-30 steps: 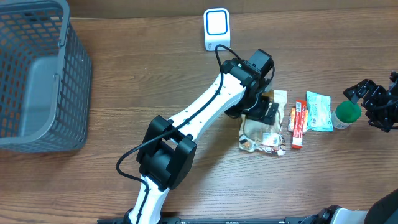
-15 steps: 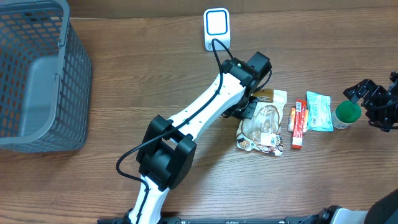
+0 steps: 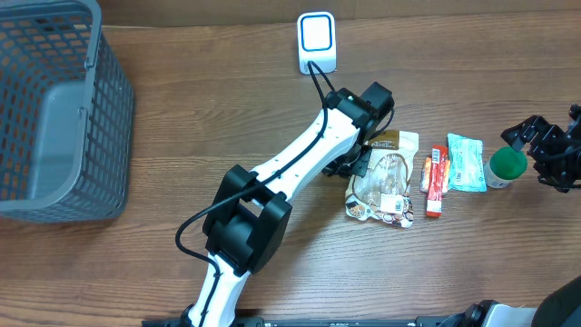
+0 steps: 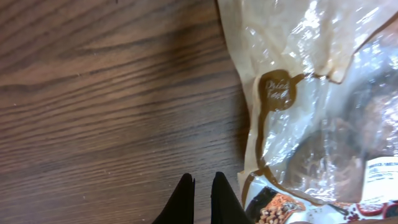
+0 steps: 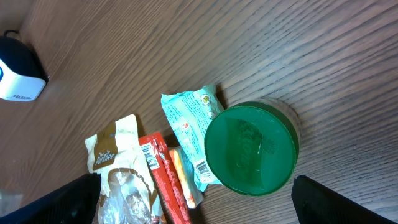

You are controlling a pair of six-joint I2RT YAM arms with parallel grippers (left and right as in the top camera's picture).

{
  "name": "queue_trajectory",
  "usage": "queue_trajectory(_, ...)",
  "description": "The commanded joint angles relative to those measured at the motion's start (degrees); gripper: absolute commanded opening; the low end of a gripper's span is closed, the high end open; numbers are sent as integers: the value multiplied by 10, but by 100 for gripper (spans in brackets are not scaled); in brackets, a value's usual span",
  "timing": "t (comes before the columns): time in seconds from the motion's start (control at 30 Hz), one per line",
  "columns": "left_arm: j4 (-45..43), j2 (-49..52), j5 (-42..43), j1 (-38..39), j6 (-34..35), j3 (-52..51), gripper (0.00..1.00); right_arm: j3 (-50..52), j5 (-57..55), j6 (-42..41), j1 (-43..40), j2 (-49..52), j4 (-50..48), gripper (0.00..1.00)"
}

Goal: Scan the item barcode
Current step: 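Open the left gripper and retract the left arm leftward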

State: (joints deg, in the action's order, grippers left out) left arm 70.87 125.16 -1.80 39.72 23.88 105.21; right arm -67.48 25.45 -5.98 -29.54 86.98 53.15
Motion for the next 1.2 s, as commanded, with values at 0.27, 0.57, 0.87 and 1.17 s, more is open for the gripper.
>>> queue_trajectory(0.27,-78,11,20,2,35,-96,4,-4,-2,3,-1,-12,-3,100)
queue_trajectory(0.57,-174,11,139,2,34,-139,4,-4,-2,3,-1,-12,-3,100)
queue_trajectory(0.87,-202,11,152,22,34,-139,6,-4,-2,3,-1,-12,-3,100)
queue_trajectory(1.17,-201,9,132,30,3,-136,4,-4,-2,3,-1,-12,-3,100)
